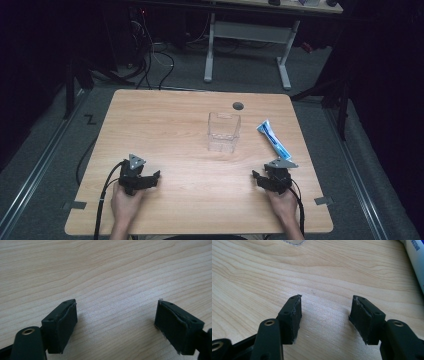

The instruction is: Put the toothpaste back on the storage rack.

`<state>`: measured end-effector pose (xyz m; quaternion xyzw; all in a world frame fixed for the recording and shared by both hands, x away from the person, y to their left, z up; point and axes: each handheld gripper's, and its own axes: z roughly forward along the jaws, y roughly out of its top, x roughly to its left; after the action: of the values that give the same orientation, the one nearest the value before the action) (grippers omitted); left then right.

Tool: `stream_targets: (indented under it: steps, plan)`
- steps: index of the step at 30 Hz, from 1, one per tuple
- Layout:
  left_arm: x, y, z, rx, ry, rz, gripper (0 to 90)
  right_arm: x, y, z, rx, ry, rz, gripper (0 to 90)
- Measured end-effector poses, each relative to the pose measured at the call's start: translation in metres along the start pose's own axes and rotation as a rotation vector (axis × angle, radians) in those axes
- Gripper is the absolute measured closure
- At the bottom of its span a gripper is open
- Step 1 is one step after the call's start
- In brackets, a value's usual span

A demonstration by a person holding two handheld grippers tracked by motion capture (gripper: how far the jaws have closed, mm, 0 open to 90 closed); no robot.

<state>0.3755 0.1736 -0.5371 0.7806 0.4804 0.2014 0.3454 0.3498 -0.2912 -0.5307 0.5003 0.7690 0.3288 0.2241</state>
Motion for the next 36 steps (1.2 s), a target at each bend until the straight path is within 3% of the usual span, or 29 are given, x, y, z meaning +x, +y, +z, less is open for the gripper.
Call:
stream_targets:
  steps: [20,27,36]
  plan:
    - [0.0,0.0,0.0,0.0,0.0,0.0,18.7,0.001,0.0,0.0,0.0,-0.007,0.005,42.1]
    - [0.0,0.0,0.0,0.001,0.0,0.0,18.7,0.003,-0.001,-0.002,-0.005,-0.015,0.002,46.7]
    - [0.0,0.0,0.0,0.001,0.0,0.0,18.7,0.002,-0.008,-0.01,-0.023,-0.01,0.059,47.9]
